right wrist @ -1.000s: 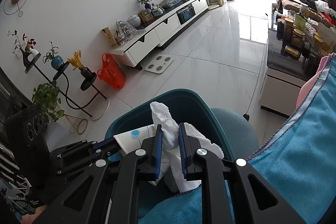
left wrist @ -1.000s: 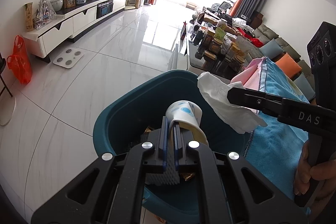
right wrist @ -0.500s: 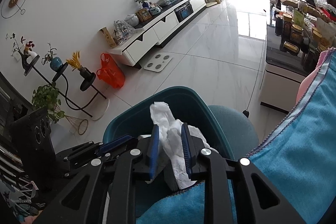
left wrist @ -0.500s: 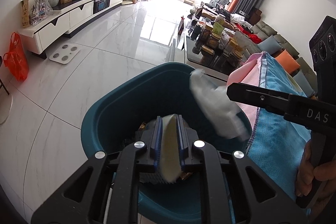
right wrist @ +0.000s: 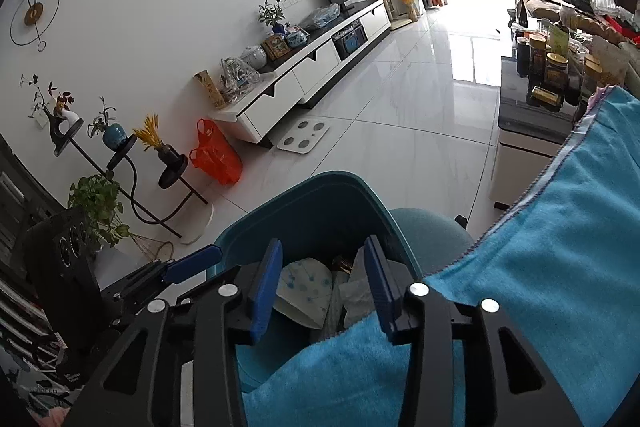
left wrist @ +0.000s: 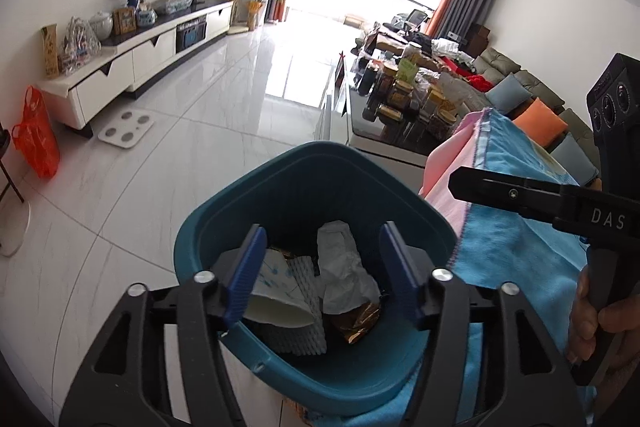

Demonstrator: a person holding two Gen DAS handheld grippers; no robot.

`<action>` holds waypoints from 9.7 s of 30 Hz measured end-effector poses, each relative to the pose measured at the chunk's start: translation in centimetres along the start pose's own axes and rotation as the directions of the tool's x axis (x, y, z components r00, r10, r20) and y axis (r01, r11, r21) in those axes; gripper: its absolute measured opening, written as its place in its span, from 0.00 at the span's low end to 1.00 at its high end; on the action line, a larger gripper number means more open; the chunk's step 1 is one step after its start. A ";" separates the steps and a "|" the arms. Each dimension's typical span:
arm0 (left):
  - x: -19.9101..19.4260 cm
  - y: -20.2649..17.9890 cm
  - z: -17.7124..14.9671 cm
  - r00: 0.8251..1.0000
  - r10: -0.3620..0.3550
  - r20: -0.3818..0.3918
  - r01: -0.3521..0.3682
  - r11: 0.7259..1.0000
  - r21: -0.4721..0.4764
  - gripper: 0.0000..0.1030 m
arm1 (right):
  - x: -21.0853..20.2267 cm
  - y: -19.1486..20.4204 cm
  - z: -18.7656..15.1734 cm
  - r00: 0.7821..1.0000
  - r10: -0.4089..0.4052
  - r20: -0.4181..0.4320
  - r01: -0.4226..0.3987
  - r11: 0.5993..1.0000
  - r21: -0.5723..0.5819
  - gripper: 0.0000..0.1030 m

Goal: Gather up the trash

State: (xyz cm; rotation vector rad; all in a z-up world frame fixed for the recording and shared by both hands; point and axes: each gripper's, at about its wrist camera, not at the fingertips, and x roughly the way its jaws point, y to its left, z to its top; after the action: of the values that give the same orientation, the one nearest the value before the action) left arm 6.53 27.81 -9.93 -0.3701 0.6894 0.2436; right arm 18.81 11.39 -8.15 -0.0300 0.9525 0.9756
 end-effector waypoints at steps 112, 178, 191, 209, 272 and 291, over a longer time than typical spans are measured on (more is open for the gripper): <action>2.6 -44.6 -10.8 0.770 -0.433 -0.469 0.628 0.647 0.433 0.13 | -31.5 -25.3 -22.8 0.852 -0.496 0.171 0.341 0.771 0.538 0.13; -1.5 -34.7 -10.0 0.836 -0.414 -0.361 0.543 0.723 0.428 0.13 | -28.9 -20.2 -22.3 0.893 -0.387 0.229 0.240 0.841 0.486 0.12; -1.6 -31.2 -10.8 0.839 -0.402 -0.366 0.535 0.732 0.422 0.30 | -27.5 -18.9 -21.7 0.905 -0.362 0.225 0.226 0.855 0.467 0.12; -3.1 -30.0 -10.3 0.845 -0.429 -0.319 0.530 0.746 0.402 0.12 | -27.0 -16.8 -20.7 0.905 -0.332 0.266 0.196 0.880 0.432 0.12; -6.8 -15.4 -3.7 0.967 -0.246 -0.068 0.255 0.934 0.251 0.12 | -18.4 -10.0 -13.2 0.965 -0.091 0.248 0.031 0.972 0.235 0.12; -7.4 -12.3 -2.9 0.980 -0.196 -0.031 0.198 0.958 0.208 0.12 | -15.6 -8.4 -11.1 0.974 -0.035 0.222 -0.008 0.982 0.191 0.12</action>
State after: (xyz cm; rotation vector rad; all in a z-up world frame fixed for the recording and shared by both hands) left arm 3.51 14.80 -4.04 -0.2351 0.6762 -0.0217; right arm 14.15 -8.98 -7.26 0.2311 0.8313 0.8511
